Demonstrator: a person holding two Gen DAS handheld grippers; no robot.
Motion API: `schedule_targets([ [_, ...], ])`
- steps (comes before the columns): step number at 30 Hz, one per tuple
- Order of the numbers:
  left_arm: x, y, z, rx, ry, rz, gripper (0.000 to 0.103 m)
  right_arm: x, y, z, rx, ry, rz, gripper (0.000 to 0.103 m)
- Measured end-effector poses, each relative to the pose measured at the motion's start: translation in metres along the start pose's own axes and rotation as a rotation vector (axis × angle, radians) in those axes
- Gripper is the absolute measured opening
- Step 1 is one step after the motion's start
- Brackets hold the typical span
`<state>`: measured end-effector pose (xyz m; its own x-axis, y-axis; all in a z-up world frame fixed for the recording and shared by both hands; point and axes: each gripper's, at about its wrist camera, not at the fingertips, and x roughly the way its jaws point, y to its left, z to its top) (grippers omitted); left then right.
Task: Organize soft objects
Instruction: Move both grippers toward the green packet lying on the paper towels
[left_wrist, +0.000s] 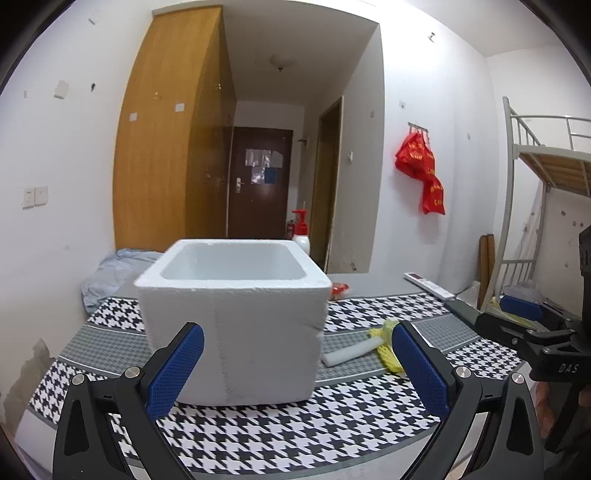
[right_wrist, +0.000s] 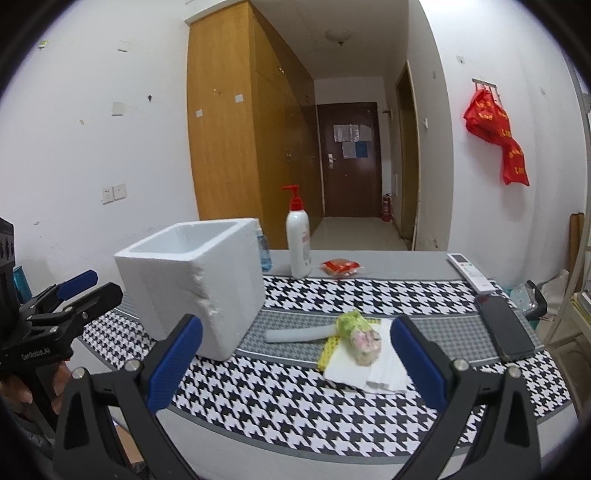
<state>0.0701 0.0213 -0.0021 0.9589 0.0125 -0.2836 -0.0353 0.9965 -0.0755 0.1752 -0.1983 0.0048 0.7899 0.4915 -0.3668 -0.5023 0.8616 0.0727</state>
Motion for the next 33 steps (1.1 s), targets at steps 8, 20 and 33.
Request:
schedule_targets([
  [8,0.013,-0.024,-0.003,0.032,0.027,-0.059,0.102,-0.004,-0.021,-0.007,0.028,0.008,-0.042,0.103],
  [20,0.028,-0.046,-0.006,0.053,0.075,-0.131,0.102,-0.017,-0.044,-0.017,0.072,0.026,-0.103,0.103],
  [33,0.043,-0.067,-0.011,0.081,0.112,-0.146,0.102,-0.007,-0.061,-0.026,0.09,0.074,-0.117,0.103],
])
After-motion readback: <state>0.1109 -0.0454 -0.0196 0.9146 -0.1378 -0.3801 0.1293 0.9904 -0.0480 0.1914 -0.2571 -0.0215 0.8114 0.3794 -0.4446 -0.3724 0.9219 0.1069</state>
